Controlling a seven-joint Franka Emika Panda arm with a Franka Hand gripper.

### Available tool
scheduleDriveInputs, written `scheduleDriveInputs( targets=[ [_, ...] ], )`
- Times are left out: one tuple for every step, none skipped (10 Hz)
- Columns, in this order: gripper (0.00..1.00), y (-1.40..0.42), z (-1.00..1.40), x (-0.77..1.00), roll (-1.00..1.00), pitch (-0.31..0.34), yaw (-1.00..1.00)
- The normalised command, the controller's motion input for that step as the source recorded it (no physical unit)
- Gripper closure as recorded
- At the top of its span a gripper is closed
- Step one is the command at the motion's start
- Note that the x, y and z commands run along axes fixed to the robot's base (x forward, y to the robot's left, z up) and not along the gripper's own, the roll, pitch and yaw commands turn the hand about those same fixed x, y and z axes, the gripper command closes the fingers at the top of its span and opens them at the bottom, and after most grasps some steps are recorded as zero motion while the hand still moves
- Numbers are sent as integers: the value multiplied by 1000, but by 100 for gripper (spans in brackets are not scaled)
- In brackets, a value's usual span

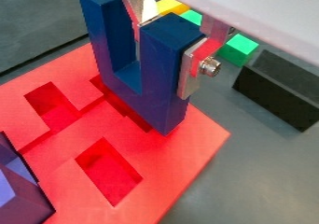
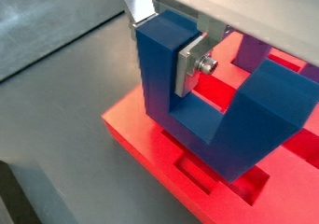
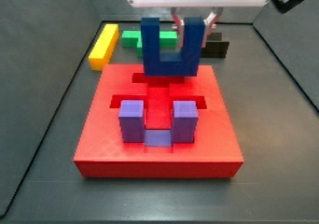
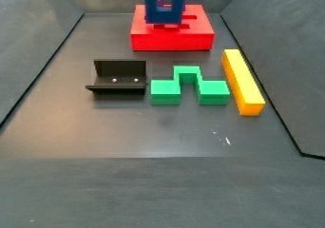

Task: Pick up the blue object. Move up. Move to above the board. Insert the blue object.
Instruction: Insert the blue object.

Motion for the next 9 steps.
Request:
scheduleDriveInputs(
  targets=[
    [100, 0, -80, -237, 0, -56, 20],
    [100, 0, -74, -211, 0, -44, 17],
    [100, 0, -103, -217, 0, -54, 43],
    [100, 6, -117, -194, -6, -60, 74],
    [100, 0, -109, -166, -7, -44, 43],
    [100, 0, -103, -91, 0, -36, 63],
    [100, -11, -117, 0, 0, -33, 114],
    [100, -46, -129, 0, 0, -21, 63],
    [100, -100, -126, 66, 14, 0, 14]
  ],
)
